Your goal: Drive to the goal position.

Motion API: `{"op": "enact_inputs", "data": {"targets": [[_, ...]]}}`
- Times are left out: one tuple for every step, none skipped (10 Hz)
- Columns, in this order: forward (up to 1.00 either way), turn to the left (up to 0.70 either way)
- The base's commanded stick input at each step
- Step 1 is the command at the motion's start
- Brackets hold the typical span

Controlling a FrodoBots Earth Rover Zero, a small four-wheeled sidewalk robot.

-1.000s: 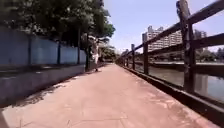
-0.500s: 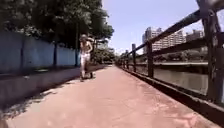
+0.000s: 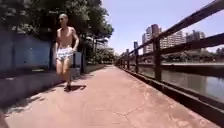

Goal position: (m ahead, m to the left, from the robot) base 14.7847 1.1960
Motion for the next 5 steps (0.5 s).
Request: {"op": "enact_inputs", "data": {"targets": [[0.97,0.01],[0.97,0.01],[0.97,0.01],[0.97,0.01],[0.97,0.01]]}}
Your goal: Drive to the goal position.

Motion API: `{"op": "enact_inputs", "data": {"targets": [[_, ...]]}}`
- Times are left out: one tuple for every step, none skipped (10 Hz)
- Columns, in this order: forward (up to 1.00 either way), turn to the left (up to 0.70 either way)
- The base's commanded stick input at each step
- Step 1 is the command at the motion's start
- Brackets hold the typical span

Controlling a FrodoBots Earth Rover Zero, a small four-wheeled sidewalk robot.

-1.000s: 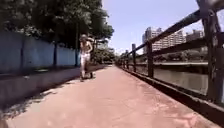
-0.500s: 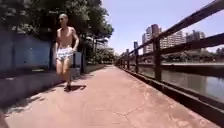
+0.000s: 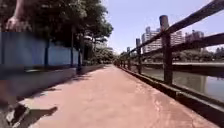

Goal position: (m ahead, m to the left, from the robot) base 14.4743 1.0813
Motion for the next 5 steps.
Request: {"op": "enact_inputs", "data": {"targets": [[0.97,0.07],[0.97,0.18],[0.97,0.24],[0.97,0.27],[0.97,0.19]]}}
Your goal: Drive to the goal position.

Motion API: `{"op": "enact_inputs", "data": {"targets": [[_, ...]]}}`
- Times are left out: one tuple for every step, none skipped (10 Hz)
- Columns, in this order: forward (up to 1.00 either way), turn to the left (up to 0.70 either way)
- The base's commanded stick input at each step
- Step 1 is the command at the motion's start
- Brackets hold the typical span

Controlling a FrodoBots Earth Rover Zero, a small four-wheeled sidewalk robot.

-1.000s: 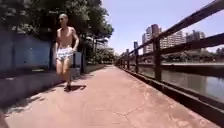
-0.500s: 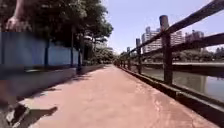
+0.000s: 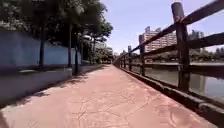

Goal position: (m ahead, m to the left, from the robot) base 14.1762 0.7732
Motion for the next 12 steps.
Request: {"op": "enact_inputs", "data": {"targets": [[0.97,0.01],[0.97,0.01],[0.97,0.01],[0.97,0.01],[0.97,0.01],[0.97,0.01],[0.97,0.01],[0.97,0.01],[0.97,0.01],[0.97,0.01],[0.97,0.26],[0.97,0.13]]}}
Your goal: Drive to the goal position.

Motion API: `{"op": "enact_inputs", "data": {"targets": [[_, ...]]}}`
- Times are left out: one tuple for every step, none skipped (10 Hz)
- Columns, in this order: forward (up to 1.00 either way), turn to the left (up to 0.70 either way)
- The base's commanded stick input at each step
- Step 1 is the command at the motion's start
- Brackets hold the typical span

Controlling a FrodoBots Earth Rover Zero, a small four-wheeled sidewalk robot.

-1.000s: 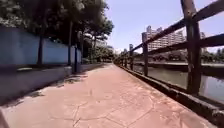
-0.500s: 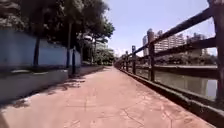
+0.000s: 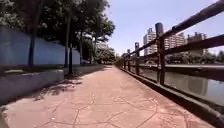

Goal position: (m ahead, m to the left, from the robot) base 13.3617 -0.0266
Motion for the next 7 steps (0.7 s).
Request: {"op": "enact_inputs", "data": {"targets": [[0.97,0.01],[0.97,0.01],[0.97,0.01],[0.97,0.01],[0.97,0.01],[0.97,0.01],[0.97,0.01]]}}
